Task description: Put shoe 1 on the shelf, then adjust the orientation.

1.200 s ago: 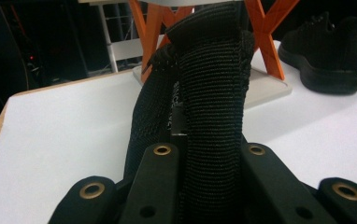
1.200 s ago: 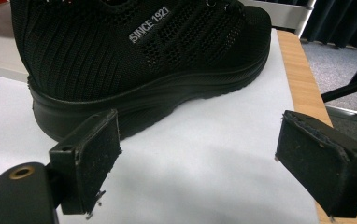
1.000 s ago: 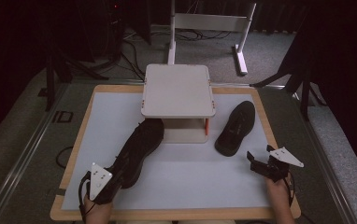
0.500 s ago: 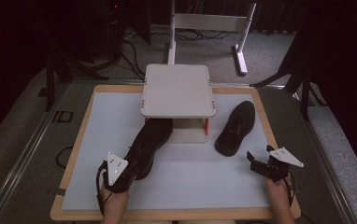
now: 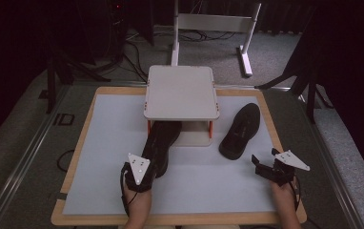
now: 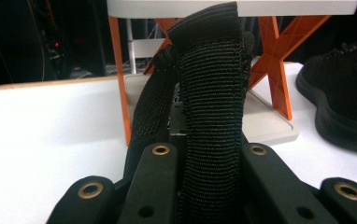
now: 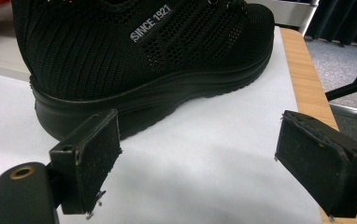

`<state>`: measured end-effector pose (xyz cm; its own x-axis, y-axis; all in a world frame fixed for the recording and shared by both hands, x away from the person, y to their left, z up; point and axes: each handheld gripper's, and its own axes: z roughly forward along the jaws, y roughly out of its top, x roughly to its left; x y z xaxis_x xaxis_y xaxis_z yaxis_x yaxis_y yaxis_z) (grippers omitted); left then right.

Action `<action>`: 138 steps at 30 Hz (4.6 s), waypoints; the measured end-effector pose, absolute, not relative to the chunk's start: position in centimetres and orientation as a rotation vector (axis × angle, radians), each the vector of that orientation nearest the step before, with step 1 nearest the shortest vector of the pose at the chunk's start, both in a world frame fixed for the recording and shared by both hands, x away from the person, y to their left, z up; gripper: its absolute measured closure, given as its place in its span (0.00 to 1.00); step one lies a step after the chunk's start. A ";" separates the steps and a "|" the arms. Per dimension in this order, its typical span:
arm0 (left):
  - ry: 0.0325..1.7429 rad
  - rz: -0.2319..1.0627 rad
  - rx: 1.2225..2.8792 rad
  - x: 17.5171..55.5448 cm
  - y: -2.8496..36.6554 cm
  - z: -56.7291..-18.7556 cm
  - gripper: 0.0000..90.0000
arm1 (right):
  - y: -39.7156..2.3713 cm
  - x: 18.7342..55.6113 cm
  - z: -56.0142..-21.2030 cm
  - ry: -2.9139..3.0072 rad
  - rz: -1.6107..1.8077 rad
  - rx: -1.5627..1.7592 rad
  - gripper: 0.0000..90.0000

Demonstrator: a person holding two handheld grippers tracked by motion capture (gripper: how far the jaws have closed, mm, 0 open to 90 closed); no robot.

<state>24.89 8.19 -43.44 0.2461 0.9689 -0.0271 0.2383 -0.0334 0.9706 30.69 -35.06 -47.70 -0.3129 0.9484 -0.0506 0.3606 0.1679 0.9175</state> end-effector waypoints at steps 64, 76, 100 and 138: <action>1.409 1.134 1.449 37.5 1.5 -46.5 0.86 | -35.3 30.7 -47.7 1.787 1.158 1.249 0.15; 1.313 0.937 1.525 37.3 2.5 -45.1 0.09 | -35.3 30.7 -47.7 1.788 1.159 1.247 0.15; 0.833 0.683 1.740 32.1 12.5 -42.7 0.08 | -35.4 31.2 -47.6 1.825 1.138 1.320 0.15; 0.760 0.654 1.702 27.6 21.8 -48.5 0.08 | -31.5 43.7 -35.6 1.849 0.895 2.032 0.17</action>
